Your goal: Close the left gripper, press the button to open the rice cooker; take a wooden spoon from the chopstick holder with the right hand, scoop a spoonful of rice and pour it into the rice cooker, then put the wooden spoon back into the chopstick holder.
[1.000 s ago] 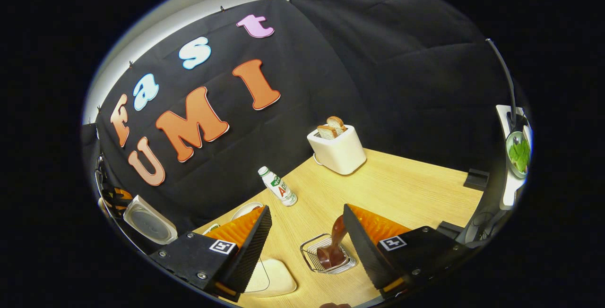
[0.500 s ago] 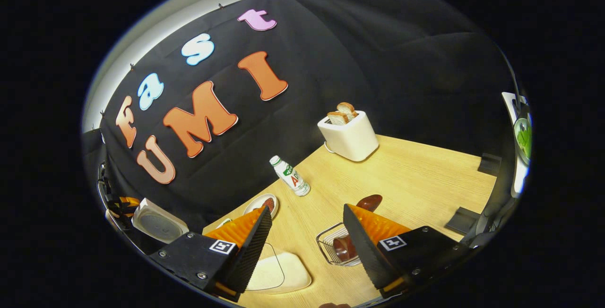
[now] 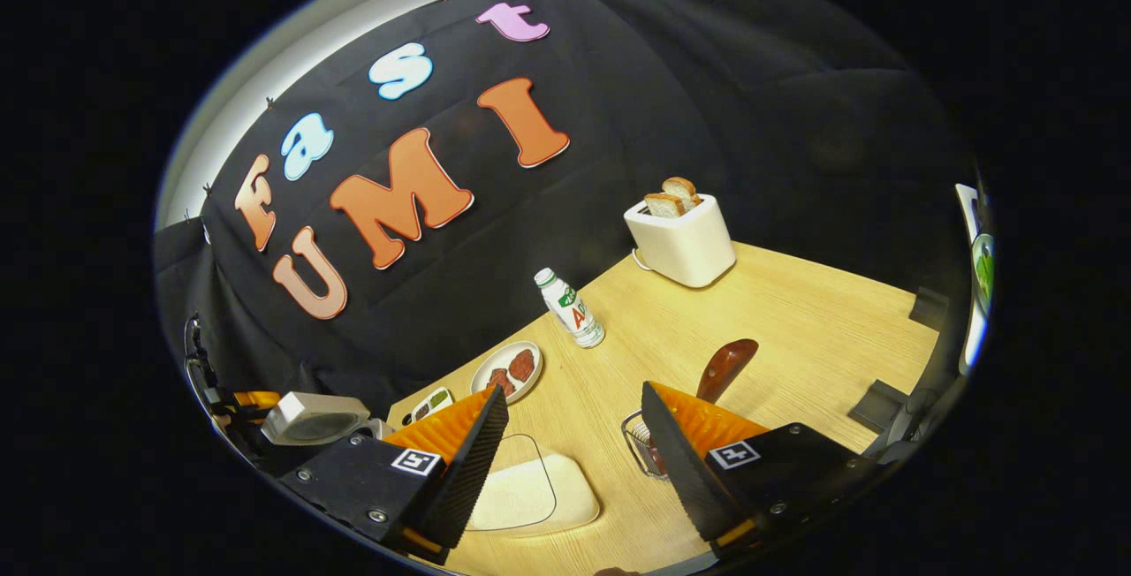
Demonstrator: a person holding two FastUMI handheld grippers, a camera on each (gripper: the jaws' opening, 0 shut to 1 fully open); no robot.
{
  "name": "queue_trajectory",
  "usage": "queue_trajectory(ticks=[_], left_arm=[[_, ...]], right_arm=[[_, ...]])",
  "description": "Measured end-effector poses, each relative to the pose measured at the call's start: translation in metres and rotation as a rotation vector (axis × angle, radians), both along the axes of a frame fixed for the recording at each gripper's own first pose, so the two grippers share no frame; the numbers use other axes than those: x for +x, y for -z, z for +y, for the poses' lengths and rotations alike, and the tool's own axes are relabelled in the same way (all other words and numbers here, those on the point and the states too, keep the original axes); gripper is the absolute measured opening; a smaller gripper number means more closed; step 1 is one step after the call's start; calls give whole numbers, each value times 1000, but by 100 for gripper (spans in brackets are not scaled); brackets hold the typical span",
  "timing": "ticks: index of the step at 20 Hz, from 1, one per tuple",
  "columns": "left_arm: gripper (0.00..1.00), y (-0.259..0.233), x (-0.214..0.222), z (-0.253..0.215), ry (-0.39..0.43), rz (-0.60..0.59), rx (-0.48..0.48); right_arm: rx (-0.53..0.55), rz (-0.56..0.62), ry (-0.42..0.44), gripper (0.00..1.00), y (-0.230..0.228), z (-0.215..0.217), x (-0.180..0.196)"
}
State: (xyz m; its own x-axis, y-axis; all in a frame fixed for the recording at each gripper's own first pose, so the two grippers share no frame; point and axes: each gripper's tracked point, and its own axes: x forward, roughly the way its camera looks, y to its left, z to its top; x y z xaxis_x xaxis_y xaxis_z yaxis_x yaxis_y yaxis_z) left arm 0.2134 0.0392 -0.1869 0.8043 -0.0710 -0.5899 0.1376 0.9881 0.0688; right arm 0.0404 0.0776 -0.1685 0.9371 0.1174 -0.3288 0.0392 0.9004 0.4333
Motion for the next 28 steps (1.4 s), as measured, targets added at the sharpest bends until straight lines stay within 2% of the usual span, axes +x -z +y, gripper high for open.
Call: queue_trajectory(ticks=[3,6,11,16,18,19,23,28], left_arm=[[99,32,-19,6,-17,20,5],[99,48,-30,7,-31,23,42],[99,72,-41,8,-61,38,69],[99,98,-58,9,-47,71,97],[100,113,-76,10,-18,138,116],[100,109,-73,8,2,99,111],[100,111,-78,9,-2,121,97],[100,100,-72,6,-30,20,109]], right_arm=[[-14,14,-14,94,3,3,-4],[-13,21,-23,94,6,9,-8],[-72,16,-45,94,13,15,-11],[-75,38,-46,95,18,12,-16],[-79,44,-43,95,20,11,-17],[-85,46,-45,95,20,11,-16],[-90,52,-74,95,21,20,-14],[-123,39,-89,95,16,26,-21]])
